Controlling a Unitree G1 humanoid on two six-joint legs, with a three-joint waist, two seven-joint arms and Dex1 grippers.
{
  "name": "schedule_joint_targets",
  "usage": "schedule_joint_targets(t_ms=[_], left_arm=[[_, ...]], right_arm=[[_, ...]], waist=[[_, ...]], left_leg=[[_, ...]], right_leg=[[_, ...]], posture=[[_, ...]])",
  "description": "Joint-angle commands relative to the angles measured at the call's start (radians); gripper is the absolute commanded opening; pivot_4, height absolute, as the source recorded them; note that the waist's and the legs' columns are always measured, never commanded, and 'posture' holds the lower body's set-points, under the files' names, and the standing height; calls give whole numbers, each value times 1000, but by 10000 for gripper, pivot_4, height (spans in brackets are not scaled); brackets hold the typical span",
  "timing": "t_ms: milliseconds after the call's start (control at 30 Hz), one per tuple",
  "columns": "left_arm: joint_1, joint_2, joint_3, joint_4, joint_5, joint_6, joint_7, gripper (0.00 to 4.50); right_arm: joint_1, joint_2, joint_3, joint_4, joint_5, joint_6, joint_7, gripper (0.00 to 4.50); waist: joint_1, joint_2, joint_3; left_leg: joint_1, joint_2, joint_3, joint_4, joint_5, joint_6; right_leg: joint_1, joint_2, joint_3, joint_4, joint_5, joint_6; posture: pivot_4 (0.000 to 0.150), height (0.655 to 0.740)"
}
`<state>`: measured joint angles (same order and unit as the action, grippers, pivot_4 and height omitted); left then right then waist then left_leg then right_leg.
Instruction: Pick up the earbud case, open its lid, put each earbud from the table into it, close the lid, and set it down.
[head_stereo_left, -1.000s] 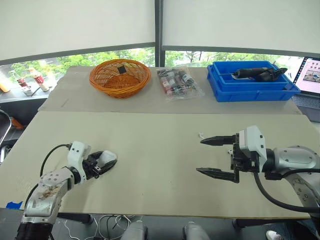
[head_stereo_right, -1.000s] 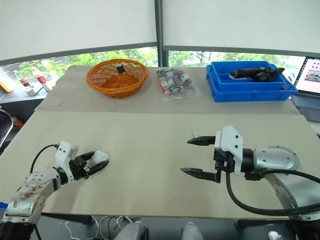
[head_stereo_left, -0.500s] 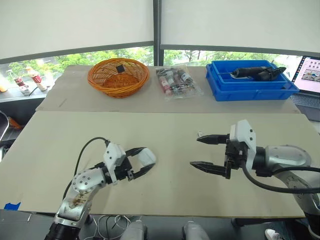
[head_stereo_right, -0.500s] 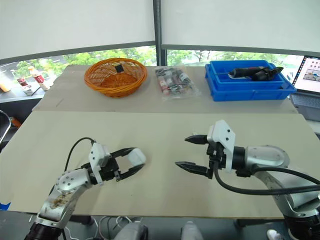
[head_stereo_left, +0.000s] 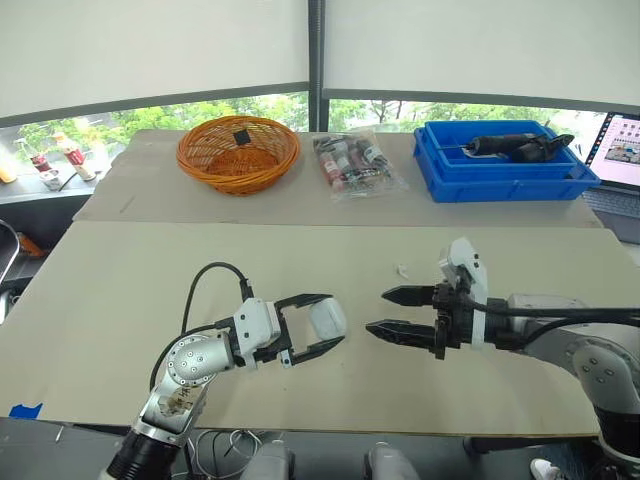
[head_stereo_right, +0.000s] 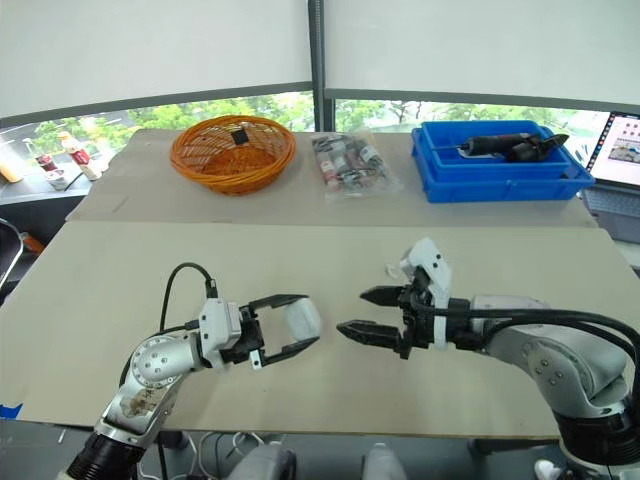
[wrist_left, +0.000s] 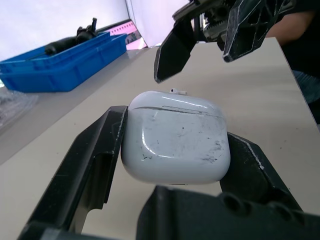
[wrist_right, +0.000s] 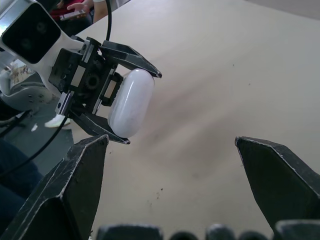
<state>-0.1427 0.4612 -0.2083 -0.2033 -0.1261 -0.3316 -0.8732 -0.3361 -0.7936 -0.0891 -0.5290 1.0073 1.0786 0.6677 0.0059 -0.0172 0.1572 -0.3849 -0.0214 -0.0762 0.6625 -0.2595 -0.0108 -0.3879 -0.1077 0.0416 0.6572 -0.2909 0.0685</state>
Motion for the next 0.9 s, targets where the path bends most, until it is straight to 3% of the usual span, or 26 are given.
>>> schedule_joint_targets(t_ms=[33,467,700,900], left_arm=[[-33,-9,-5,7,14,-80,8,26718],[-91,-16,-23,54,31,-171,10,26718],[-96,-21,-36,53,51,-190,19,26718],[-96,-25,-42,55,70,-201,38,26718]], right_arm=[[-45,19,-19,6,74,54,-35,45000],[-150,160,-5,94,313,229,-253,45000],[-158,206,22,105,358,233,-336,45000],[-162,207,33,114,381,233,-365,25934]], waist=[[0,0,0],[-10,0,0],[-19,0,0],[-19,0,0]], left_leg=[[0,0,0,0,0,0],[-1,0,-1,1,0,0],[-1,0,-1,1,0,0],[-1,0,-2,1,0,0]], right_leg=[[0,0,0,0,0,0],[0,0,-1,0,0,0],[-1,1,-1,1,0,0],[-1,1,-1,0,0,0]], posture=[[1500,7400],[1500,7400],[1500,7400],[1500,7400]])
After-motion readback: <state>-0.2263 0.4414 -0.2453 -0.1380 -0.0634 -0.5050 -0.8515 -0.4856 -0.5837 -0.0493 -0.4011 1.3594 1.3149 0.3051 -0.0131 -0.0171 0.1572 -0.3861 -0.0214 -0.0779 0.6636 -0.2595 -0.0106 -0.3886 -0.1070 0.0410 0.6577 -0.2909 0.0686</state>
